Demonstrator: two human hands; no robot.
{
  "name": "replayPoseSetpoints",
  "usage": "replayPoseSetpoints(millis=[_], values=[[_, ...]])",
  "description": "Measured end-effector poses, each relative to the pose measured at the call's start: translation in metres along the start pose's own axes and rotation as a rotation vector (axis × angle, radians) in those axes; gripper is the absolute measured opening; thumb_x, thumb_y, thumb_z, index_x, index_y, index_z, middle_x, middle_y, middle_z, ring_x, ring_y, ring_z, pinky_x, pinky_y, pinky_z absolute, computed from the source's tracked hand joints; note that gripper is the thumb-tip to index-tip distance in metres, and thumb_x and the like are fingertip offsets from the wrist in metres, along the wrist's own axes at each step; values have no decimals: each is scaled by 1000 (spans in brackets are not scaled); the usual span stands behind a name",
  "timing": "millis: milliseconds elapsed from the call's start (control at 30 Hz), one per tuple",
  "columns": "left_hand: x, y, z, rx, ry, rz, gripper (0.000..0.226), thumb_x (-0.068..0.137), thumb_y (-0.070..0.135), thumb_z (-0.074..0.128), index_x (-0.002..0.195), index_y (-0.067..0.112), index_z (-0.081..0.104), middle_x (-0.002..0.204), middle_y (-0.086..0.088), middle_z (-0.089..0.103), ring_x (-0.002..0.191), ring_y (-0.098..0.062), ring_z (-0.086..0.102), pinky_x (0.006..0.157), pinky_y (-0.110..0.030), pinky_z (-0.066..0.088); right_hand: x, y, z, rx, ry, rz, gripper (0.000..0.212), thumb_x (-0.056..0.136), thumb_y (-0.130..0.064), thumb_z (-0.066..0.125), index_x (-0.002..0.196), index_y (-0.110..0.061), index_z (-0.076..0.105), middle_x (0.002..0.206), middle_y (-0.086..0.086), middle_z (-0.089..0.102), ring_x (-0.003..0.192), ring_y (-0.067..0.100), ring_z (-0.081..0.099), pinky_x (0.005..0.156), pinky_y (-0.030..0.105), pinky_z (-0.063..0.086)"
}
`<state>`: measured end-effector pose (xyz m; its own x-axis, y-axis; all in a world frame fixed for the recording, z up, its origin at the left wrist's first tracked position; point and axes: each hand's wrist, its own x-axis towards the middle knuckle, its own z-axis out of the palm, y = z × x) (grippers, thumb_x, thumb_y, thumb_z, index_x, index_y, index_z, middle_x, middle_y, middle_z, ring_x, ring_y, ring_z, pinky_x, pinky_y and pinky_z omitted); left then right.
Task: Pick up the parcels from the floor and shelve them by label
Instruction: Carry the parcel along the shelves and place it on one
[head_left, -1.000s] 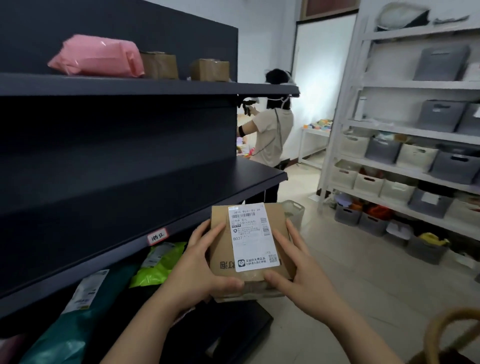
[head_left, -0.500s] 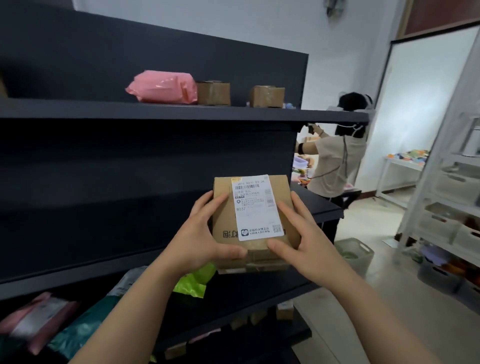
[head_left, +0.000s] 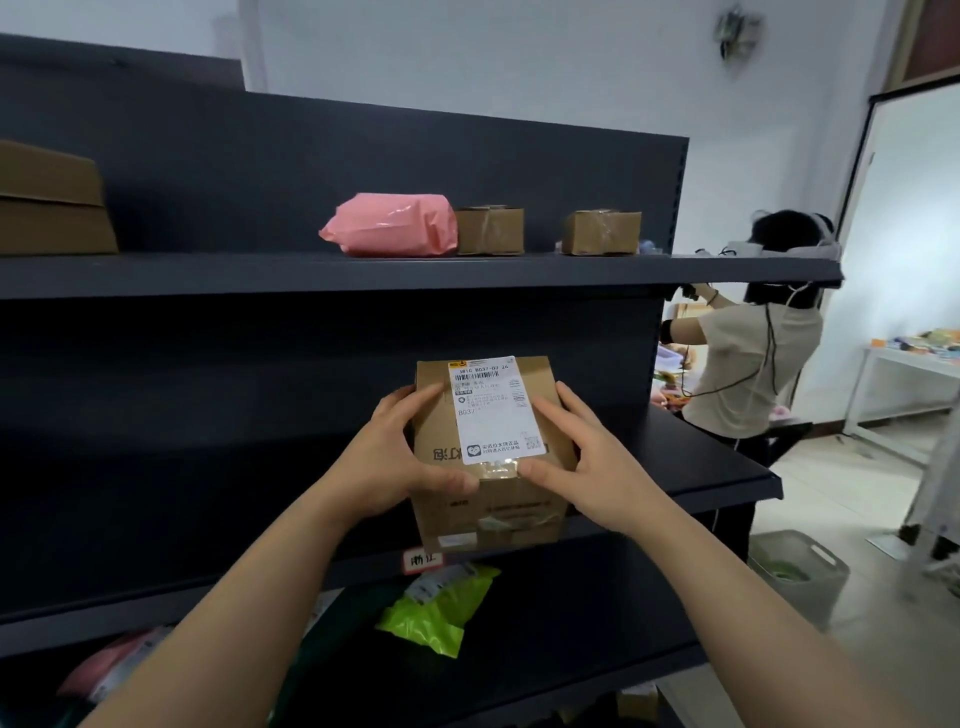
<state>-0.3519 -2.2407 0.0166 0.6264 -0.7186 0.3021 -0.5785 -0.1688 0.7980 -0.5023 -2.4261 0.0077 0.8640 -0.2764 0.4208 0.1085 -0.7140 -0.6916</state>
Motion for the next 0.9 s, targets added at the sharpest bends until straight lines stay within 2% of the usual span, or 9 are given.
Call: replayPoseSetpoints(millis=[67,167,267,400,567,733,900], values=[[10,-2,-10,1,10,-6,113,49,33,93,145,34,32,149,11,26,128,-13,39,91,-22,41,18,2,5,18,-4,7,77,80,-36,70,145,-37,28,158,-13,4,136,-7,8,114,39,29],[24,-9,-21,-21,32,-8,111,50,30,92,144,33,35,145,11,30,120,-10,42,85,-17,42,43,4,12,6,-4,34,81,79,-37,71,147,-29,28,158,-9,4,140,2,12,114,41,30],[34,-17,-34,1,49,-22,110,51,32,92,144,34,33,145,10,31,121,-11,41,92,-22,42,63,2,20,20,-17,34,78,80,-34,71,145,-28,30,158,-8,7,140,7,18,111,39,33],[45,-30,-51,-1,48,-76,109,53,31,91,144,34,33,144,8,32,121,-12,39,96,-27,42,86,1,36,45,-41,26,71,81,-27,71,143,-26,35,156,-4,15,143,6,8,115,38,27],[56,-50,-64,-57,4,-147,115,43,35,94,142,38,36,140,9,37,126,-17,44,102,-36,45,107,9,56,57,-69,31,72,81,-28,71,143,-22,36,157,-1,17,142,2,7,113,27,20],[61,-65,-71,-80,-8,-190,110,47,30,93,141,37,36,139,9,40,122,-13,44,100,-31,44,121,13,71,82,-100,85,74,80,-26,72,144,-21,34,157,-1,14,131,-3,15,106,22,23],[69,-72,-72,-125,-21,-248,117,35,40,94,138,39,40,137,6,47,122,-16,50,100,-40,49,132,17,74,73,-111,149,72,82,-26,70,144,-22,34,157,-3,15,140,12,21,103,20,24]])
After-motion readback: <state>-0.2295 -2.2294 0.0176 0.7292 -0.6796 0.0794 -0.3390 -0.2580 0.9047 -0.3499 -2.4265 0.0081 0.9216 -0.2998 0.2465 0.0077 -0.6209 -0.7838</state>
